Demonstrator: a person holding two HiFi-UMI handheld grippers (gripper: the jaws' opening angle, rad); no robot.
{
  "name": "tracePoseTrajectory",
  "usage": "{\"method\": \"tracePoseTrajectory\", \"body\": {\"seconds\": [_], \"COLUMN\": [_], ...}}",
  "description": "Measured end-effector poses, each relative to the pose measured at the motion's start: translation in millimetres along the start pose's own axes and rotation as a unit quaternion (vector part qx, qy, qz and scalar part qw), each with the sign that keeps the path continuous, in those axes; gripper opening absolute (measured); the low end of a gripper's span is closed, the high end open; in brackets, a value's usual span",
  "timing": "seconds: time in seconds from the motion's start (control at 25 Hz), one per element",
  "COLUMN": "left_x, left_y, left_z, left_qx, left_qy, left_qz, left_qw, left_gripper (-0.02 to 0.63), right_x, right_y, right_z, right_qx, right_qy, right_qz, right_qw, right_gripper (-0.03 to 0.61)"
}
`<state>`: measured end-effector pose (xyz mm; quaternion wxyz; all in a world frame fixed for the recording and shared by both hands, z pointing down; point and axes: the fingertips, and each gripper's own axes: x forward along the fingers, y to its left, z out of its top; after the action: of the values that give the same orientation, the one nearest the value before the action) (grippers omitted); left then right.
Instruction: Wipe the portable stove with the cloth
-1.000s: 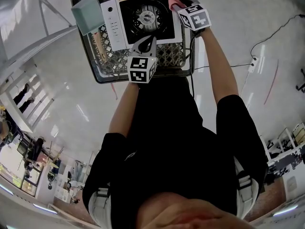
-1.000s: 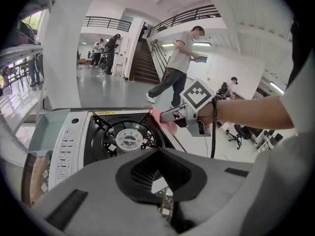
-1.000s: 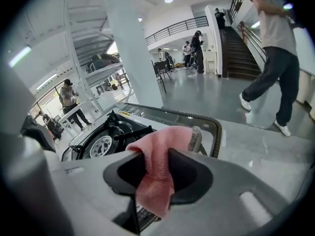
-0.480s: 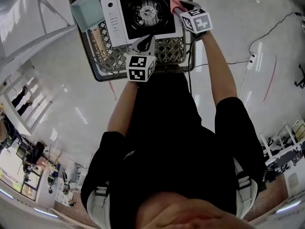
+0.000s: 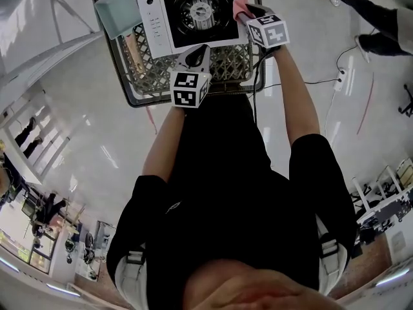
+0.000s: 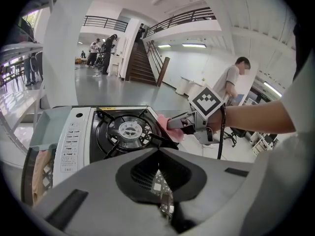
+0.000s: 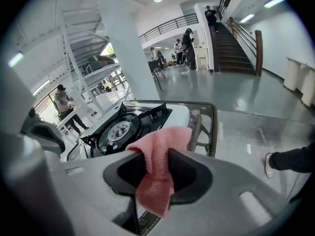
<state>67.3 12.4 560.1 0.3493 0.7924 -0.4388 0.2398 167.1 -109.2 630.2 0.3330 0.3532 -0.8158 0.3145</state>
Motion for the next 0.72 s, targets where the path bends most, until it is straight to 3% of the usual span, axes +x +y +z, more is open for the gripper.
{"method": "tracePoseTrajectory", "body": {"seconds": [0.72], "left_x": [-12], "left_y": [-13], "left_z": [-14], "left_qx": [0.017], "left_qy": [0.003], "left_qz": [-0.018], "left_qw": [0.9997], "left_gripper": [0.000], "right_x": [-20], "right_y": [20], "right_z": [-36], "right_qx": [0.019], "right_qy": [-0.003], "right_qz": [-0.010], "right_qw": [1.000], "right_gripper": [0.118]}}
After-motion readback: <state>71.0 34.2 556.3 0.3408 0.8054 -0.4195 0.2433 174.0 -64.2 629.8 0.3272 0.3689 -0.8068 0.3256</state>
